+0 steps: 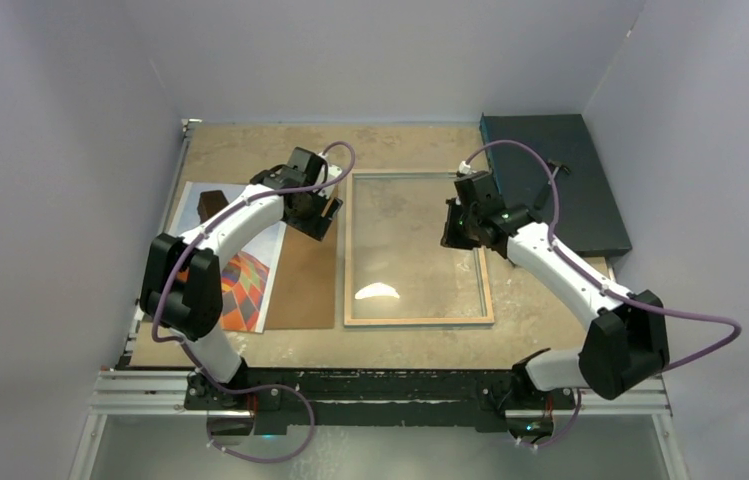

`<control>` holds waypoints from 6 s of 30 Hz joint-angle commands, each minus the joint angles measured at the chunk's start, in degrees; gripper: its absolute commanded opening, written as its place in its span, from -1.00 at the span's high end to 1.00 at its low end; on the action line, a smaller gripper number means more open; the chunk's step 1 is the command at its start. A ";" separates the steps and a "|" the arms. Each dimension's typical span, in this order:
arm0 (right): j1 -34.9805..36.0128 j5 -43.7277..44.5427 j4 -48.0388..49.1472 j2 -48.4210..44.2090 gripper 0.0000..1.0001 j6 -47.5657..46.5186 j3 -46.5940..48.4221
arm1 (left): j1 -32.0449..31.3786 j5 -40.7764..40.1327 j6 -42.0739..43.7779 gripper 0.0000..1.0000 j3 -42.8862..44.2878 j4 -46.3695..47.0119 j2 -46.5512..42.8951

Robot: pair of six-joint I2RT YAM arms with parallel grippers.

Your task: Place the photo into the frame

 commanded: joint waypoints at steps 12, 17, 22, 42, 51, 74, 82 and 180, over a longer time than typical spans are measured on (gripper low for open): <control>-0.22 15.33 -2.95 3.38 1.00 -4.59 0.89 | -0.69 -0.52 0.09 -0.26 -1.23 2.77 0.64; -0.20 13.59 -2.44 3.23 1.00 -4.62 0.05 | -2.06 -1.40 -0.06 -0.25 0.35 2.98 2.53; -0.31 14.73 -1.87 1.97 1.00 -3.91 -1.84 | -3.47 -1.65 0.02 -0.25 1.51 3.40 4.76; -0.39 12.19 3.67 1.74 1.00 -4.47 -5.32 | -6.24 -0.92 -0.90 -0.19 5.08 4.69 11.48; -0.40 11.45 4.43 3.13 1.00 -0.80 -7.44 | -6.49 0.20 -1.30 0.20 5.16 5.18 13.30; -0.39 12.14 6.23 2.06 1.00 5.61 -13.43 | -5.86 0.13 -3.82 0.61 -0.73 9.59 7.14; -0.39 11.83 6.40 0.89 1.00 5.87 -14.62 | -5.48 0.33 -3.60 0.65 -1.10 9.58 6.55; -8.79 -30.57 21.64 -15.32 1.00 13.74 -21.88 | -3.06 0.64 -0.39 1.00 -4.44 11.49 8.55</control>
